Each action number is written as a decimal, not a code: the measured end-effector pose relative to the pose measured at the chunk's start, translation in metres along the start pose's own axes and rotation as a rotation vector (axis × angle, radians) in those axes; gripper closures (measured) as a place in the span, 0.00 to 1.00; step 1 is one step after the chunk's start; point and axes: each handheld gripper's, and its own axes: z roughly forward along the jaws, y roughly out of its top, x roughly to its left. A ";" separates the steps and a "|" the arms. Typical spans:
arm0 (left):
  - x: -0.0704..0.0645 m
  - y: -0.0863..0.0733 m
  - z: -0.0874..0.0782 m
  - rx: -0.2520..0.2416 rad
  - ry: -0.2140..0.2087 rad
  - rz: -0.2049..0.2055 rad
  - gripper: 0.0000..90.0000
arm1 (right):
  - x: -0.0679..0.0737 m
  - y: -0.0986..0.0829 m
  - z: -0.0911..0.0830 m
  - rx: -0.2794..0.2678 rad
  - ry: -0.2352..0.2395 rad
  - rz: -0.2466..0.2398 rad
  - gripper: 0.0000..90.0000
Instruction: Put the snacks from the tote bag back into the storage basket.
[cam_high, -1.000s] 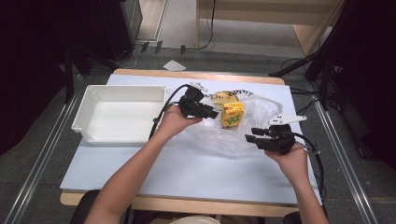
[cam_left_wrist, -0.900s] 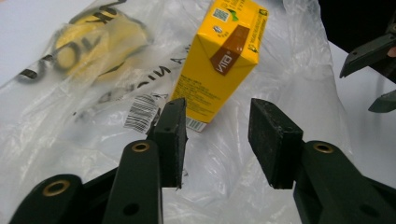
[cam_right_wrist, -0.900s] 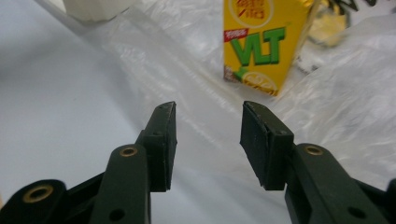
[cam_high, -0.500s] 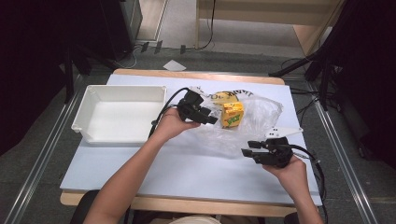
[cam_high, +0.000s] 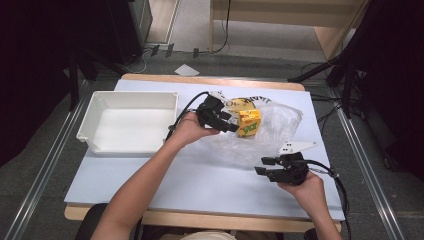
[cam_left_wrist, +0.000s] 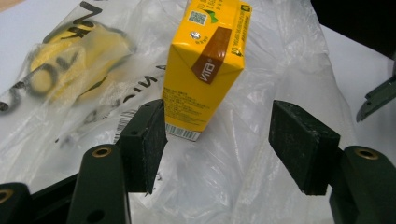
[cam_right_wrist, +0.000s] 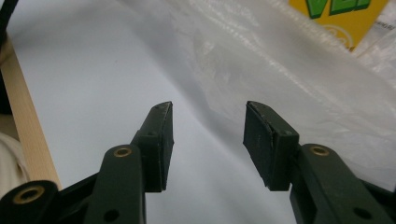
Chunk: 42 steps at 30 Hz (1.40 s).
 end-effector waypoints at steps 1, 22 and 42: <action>0.001 0.003 0.001 0.004 0.003 0.006 0.40 | 0.000 0.000 0.001 0.005 0.002 -0.004 0.60; 0.009 0.016 0.034 0.015 -0.050 0.096 0.37 | 0.007 -0.004 0.009 -0.019 0.025 -0.012 0.60; 0.014 0.020 0.067 -0.014 -0.047 0.093 0.45 | 0.008 -0.007 0.019 0.001 0.043 -0.028 0.59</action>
